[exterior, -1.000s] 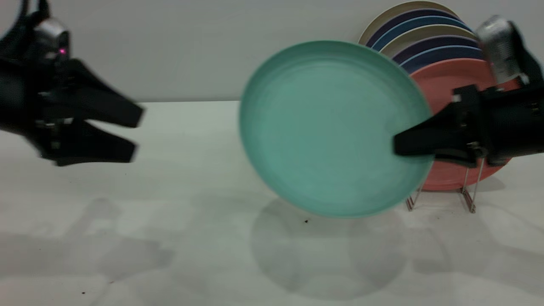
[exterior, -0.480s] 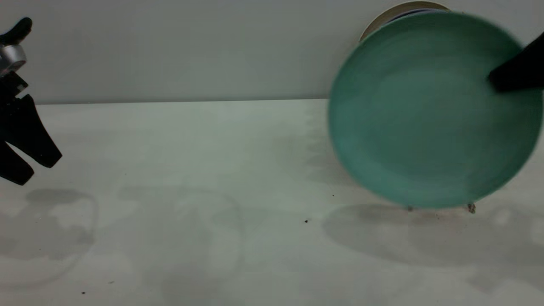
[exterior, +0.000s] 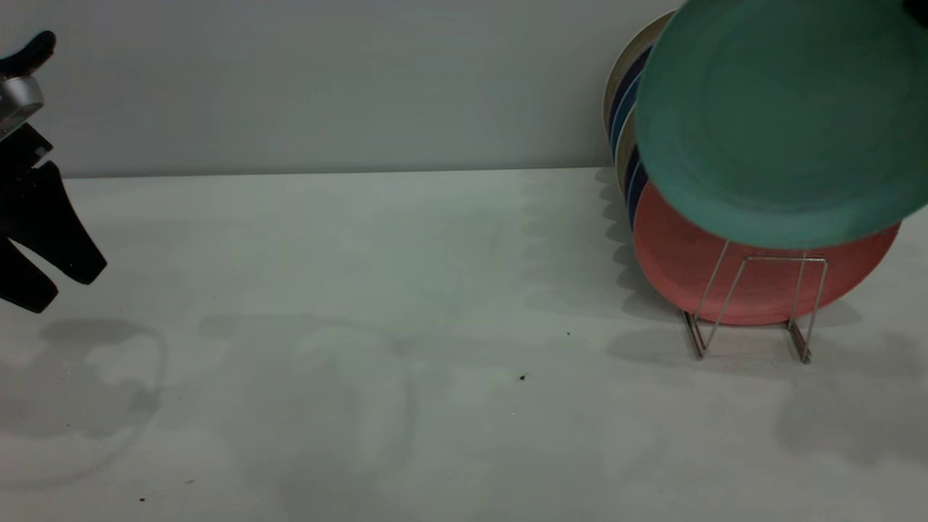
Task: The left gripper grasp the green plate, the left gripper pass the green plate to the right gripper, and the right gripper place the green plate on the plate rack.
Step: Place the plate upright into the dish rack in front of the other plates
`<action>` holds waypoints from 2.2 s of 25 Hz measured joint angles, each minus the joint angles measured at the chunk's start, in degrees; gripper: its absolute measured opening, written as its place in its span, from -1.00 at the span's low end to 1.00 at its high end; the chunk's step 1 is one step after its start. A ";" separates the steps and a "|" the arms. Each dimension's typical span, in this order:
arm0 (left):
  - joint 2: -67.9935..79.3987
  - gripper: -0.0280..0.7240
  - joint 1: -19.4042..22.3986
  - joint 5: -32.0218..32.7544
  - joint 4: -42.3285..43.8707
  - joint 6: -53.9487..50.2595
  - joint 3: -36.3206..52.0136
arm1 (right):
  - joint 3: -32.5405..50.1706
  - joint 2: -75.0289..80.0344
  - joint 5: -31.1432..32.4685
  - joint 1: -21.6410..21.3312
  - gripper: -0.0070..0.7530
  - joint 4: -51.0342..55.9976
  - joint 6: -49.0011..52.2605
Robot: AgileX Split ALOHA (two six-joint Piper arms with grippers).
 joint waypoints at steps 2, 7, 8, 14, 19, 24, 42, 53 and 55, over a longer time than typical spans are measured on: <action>0.00 0.58 0.00 0.00 0.05 -0.05 0.00 | -1.59 1.74 -0.05 0.00 -0.87 -2.79 0.00; 0.00 0.58 0.00 0.32 0.05 -0.05 0.00 | -5.03 6.35 -0.30 0.00 -0.87 -6.05 -0.43; 0.00 0.58 0.00 0.38 0.10 -0.05 0.00 | -5.49 7.01 -0.65 0.00 -0.87 -6.18 -0.66; 0.00 0.58 0.00 0.38 0.10 -0.09 0.00 | -5.82 8.73 -2.60 0.00 -0.87 -6.22 -1.93; 0.00 0.58 0.00 0.38 0.10 -0.16 0.00 | -5.94 9.67 -3.36 0.00 -0.87 -6.22 -2.38; 0.00 0.58 0.00 0.38 0.10 -0.16 0.00 | -5.94 11.92 -4.03 0.00 -0.87 -6.16 -2.87; 0.00 0.57 0.00 -0.82 0.10 -0.35 0.00 | -6.05 15.74 3.09 0.00 -0.23 4.26 -4.26; 0.00 0.57 0.00 -0.89 0.10 -0.66 0.00 | -6.11 15.83 12.61 0.00 -0.18 7.58 8.30; 0.00 0.57 0.00 -0.89 0.10 -0.71 0.00 | -6.11 15.83 12.78 0.00 -0.12 8.23 16.78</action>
